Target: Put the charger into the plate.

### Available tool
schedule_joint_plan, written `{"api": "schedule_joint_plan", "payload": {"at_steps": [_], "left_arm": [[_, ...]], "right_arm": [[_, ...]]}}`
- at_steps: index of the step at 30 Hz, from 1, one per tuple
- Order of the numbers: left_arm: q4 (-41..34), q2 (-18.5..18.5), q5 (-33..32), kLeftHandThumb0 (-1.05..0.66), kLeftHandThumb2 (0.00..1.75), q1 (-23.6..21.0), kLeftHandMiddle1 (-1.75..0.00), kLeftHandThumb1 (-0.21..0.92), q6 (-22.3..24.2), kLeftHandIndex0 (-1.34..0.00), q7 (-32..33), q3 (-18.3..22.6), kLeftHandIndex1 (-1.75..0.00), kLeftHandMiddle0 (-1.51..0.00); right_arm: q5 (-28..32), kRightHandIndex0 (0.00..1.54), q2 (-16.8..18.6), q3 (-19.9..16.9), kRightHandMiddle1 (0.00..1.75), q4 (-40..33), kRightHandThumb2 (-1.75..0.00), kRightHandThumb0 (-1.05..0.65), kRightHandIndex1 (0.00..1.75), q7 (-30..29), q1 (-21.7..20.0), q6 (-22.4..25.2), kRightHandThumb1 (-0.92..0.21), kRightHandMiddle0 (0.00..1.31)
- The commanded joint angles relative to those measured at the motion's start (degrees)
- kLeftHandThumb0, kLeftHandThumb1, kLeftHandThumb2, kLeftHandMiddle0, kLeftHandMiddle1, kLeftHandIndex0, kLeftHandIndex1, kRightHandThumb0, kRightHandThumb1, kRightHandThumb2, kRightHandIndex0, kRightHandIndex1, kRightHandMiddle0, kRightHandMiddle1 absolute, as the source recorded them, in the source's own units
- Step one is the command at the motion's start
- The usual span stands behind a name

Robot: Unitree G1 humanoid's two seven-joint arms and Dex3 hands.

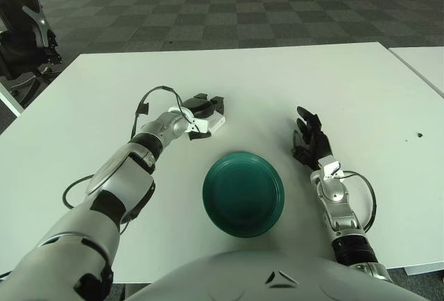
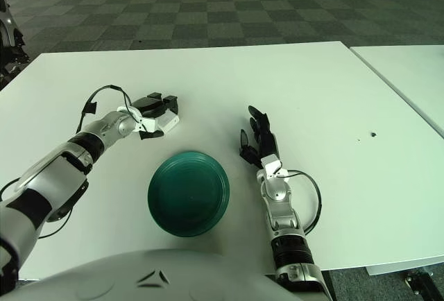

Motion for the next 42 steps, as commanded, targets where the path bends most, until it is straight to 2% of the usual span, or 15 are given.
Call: {"api": "schedule_joint_plan", "payload": {"at_steps": [1, 7, 12, 20, 24, 28, 35, 38, 42], "left_arm": [[5.0, -1.1, 1.8, 0.00, 1.46, 7.9, -1.62, 0.16, 0.3, -0.52, -5.6, -2.1, -1.75, -0.77], [1.4, 1.3, -0.1, 0.00, 1.49, 5.6, -1.63, 0.14, -2.1, -0.52, -6.6, -0.3, -1.75, -0.78], [-10.2, 6.0, -4.0, 0.00, 1.53, 5.9, -1.63, 0.10, -5.5, -0.55, -8.6, 3.4, -1.75, -0.81], [-33.1, 9.9, -8.5, 0.00, 1.60, 13.3, -1.62, 0.04, -4.3, -0.62, -11.6, 9.5, -1.75, -0.85], [-40.3, 10.8, -9.4, 0.00, 1.62, 16.1, -1.61, 0.01, -3.3, -0.64, -13.1, 11.6, -1.75, -0.86], [-53.4, 13.4, -11.6, 0.00, 1.65, 19.8, -1.62, -0.02, -4.8, -0.66, -15.6, 14.8, -1.75, -0.87], [-64.2, 12.3, -11.7, 0.00, 1.68, 23.1, -1.66, -0.03, -2.1, -0.67, -18.2, 16.1, -1.75, -0.87], [-71.4, 11.7, -12.6, 0.00, 1.68, 25.9, -1.66, -0.03, 1.2, -0.66, -21.1, 16.3, -1.75, -0.87], [-77.2, 11.5, -12.8, 0.00, 1.68, 27.7, -1.65, -0.03, 4.2, -0.66, -24.0, 16.4, -1.75, -0.88]], "right_arm": [[0.4, 0.23, 1.7, 0.9, 0.52, 8.5, -0.84, -0.63, 0.00, 0.9, 8.3, 12.6, -0.92, 0.00], [0.3, 0.23, 1.6, 1.2, 0.53, 8.1, -0.84, -0.63, 0.00, 1.3, 8.5, 12.6, -0.92, 0.00], [0.4, 0.24, 1.7, 1.2, 0.55, 7.8, -0.84, -0.63, 0.01, 1.5, 8.5, 12.7, -0.92, 0.00], [0.2, 0.24, 1.6, 1.2, 0.56, 8.3, -0.84, -0.63, 0.01, 1.2, 8.5, 12.4, -0.92, 0.00], [-0.1, 0.25, 1.6, 1.2, 0.57, 8.4, -0.85, -0.63, 0.01, 0.9, 8.5, 12.3, -0.92, 0.00], [-0.4, 0.26, 1.5, 1.4, 0.58, 8.5, -0.87, -0.63, 0.01, 0.7, 8.8, 11.9, -0.92, 0.00], [0.1, 0.28, 1.2, 1.5, 0.59, 8.8, -0.89, -0.63, 0.02, 1.5, 9.0, 11.0, -0.92, 0.00], [0.1, 0.28, 1.4, 1.4, 0.59, 9.1, -0.89, -0.63, 0.02, 1.3, 8.9, 10.6, -0.92, 0.00], [0.2, 0.28, 1.4, 1.5, 0.59, 9.0, -0.89, -0.63, 0.02, 1.4, 8.9, 10.7, -0.92, 0.00]]}}
